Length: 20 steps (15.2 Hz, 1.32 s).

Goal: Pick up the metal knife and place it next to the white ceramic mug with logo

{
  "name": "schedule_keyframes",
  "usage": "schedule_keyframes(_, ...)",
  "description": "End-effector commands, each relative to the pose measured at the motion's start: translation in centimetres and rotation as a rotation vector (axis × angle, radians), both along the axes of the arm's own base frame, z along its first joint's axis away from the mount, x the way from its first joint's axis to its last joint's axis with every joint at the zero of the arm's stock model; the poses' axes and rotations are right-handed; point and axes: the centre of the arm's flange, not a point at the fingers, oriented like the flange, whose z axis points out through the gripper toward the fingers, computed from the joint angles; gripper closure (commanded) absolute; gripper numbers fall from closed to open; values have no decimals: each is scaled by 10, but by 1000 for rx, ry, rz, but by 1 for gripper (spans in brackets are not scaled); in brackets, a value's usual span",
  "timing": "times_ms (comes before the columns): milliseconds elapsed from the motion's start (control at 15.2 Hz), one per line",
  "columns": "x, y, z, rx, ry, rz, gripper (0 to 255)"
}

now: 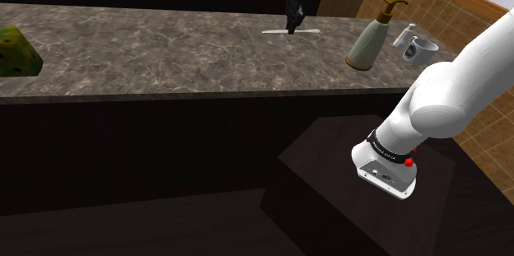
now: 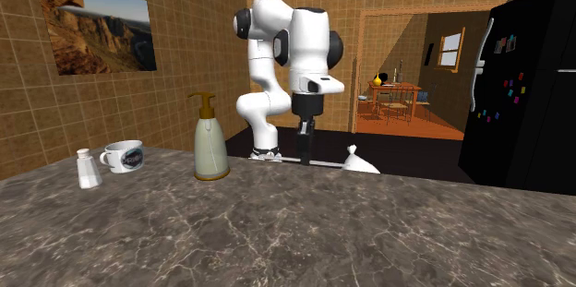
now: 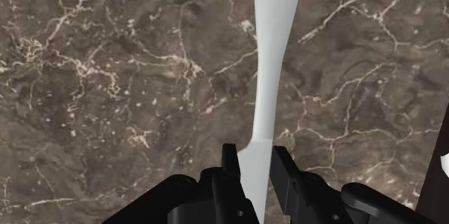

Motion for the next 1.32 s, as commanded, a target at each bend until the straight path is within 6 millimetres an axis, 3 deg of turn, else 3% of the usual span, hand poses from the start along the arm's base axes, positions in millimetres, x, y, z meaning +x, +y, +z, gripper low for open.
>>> schedule_keyframes(0, 0, -1, 11, 0, 0, 0, 255)
schedule_keyframes(462, 0, -1, 45, 0, 0, 0, 255)
schedule_keyframes(1254, -125, -98, 45, 0, 0, 0, 255)
